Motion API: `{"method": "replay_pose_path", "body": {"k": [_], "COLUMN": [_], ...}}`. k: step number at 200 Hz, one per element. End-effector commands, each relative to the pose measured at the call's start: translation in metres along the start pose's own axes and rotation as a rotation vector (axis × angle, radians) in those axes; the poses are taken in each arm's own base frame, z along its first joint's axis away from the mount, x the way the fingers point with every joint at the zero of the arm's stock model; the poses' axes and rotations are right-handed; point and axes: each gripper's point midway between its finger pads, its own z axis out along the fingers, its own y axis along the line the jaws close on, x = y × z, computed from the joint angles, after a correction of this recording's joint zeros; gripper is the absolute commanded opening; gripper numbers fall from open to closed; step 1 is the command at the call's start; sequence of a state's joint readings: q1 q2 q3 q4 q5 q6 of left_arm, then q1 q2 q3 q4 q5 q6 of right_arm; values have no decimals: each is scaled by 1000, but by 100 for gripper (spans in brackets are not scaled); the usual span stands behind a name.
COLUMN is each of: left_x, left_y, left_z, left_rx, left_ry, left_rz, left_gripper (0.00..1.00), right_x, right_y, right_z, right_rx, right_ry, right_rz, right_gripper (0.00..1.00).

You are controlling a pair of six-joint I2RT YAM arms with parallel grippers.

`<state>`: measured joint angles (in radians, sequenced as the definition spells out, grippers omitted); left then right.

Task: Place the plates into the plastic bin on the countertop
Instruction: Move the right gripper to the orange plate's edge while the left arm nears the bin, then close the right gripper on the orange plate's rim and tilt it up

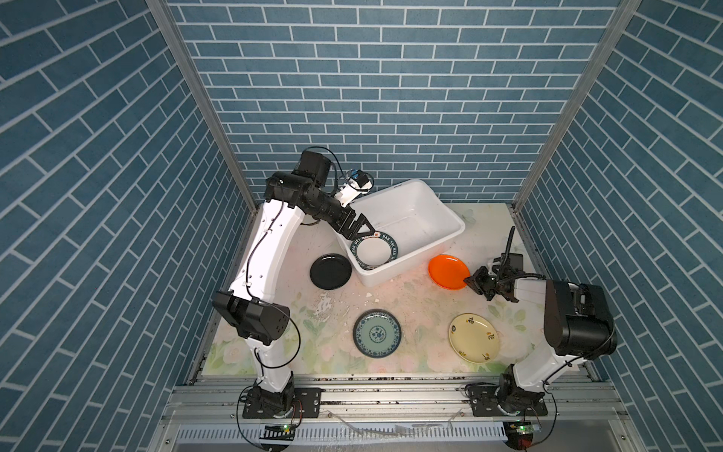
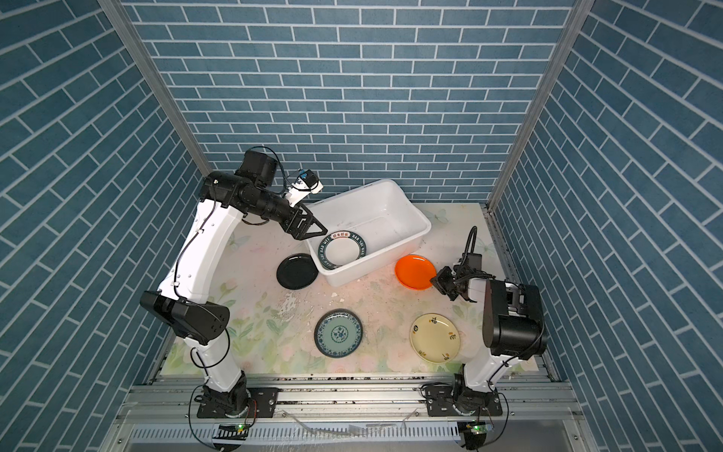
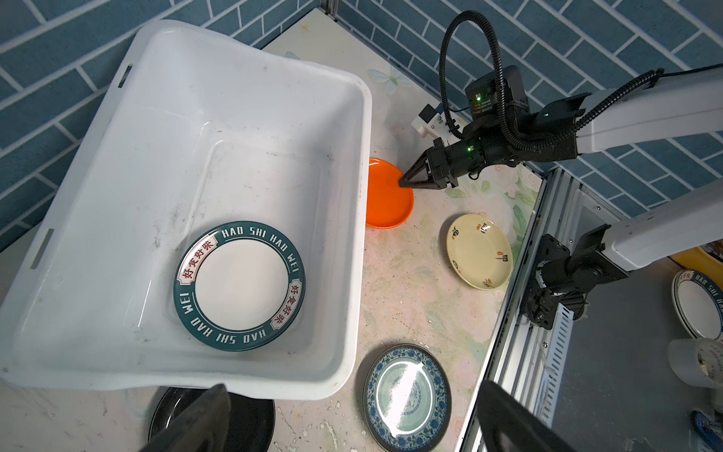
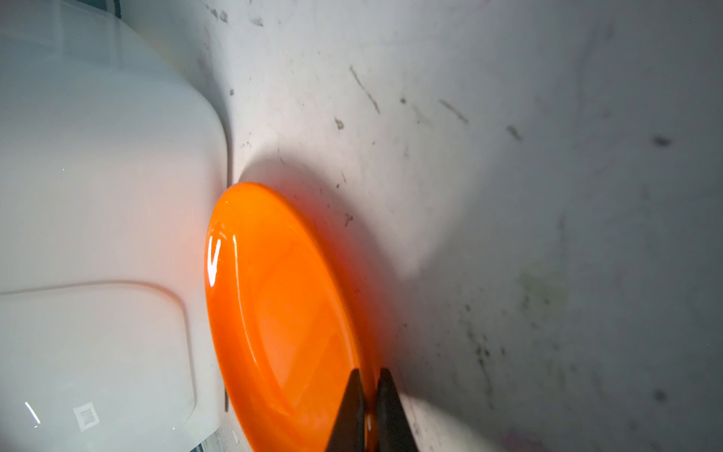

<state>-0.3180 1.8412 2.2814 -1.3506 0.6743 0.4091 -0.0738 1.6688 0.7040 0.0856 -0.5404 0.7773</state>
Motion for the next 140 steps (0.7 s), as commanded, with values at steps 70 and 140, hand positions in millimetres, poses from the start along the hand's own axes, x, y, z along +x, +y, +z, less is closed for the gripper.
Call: {"method": "replay_pose_path", "body": {"k": [70, 140], "left_x": [3, 3], "left_y": [-12, -7], "left_z": [-11, -15], "left_rx": [0, -52], "left_ry": [-3, 2], "left_rz": [21, 28], "left_gripper": [100, 100], "right_x": [20, 13], "right_y": [-12, 27], "right_z": [-24, -77], "right_rx": [85, 69], "right_ry": [26, -52], "right_rz": [2, -49], "right_gripper": [0, 0]}}
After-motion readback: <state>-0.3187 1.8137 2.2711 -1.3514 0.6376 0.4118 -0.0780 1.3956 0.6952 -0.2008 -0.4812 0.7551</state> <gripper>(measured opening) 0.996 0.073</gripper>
